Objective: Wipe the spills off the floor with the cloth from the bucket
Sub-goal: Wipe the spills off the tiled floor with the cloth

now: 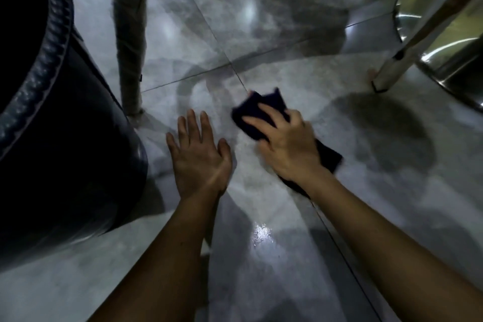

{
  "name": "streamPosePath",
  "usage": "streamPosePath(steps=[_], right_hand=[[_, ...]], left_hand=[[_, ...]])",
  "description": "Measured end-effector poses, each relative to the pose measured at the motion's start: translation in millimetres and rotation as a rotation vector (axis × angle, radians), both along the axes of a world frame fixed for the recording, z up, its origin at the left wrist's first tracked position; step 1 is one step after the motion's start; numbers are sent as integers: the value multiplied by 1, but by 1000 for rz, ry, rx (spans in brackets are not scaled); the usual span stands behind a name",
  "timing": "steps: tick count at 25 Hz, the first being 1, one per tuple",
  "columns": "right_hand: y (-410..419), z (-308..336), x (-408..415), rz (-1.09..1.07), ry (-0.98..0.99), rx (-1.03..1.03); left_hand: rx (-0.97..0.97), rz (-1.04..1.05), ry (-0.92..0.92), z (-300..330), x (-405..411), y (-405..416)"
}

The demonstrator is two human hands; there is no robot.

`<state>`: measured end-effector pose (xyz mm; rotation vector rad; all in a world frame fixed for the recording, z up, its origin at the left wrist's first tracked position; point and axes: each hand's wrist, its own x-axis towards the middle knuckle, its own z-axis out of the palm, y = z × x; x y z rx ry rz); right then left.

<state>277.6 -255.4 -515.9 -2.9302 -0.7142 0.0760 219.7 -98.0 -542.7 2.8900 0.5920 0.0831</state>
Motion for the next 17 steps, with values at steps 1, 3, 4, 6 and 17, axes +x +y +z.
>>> streamPosePath(steps=[1, 3, 4, 6, 17], right_hand=[[-32, -3, -14, -76, -16, -28], [-73, -3, -2, -273, -30, -44], [-79, -2, 14, -389, 11, -44], [-63, 0, 41, -574, 66, -37], [-155, 5, -228, -509, 9, -40]], left_hand=[[-2, 0, 8, -1, -1, -1], [-3, 4, 5, -3, 1, 0], [-12, 3, 11, -3, 2, 1], [-25, -17, 21, 0, 1, 1], [-190, -270, -51, 27, 6, -99]])
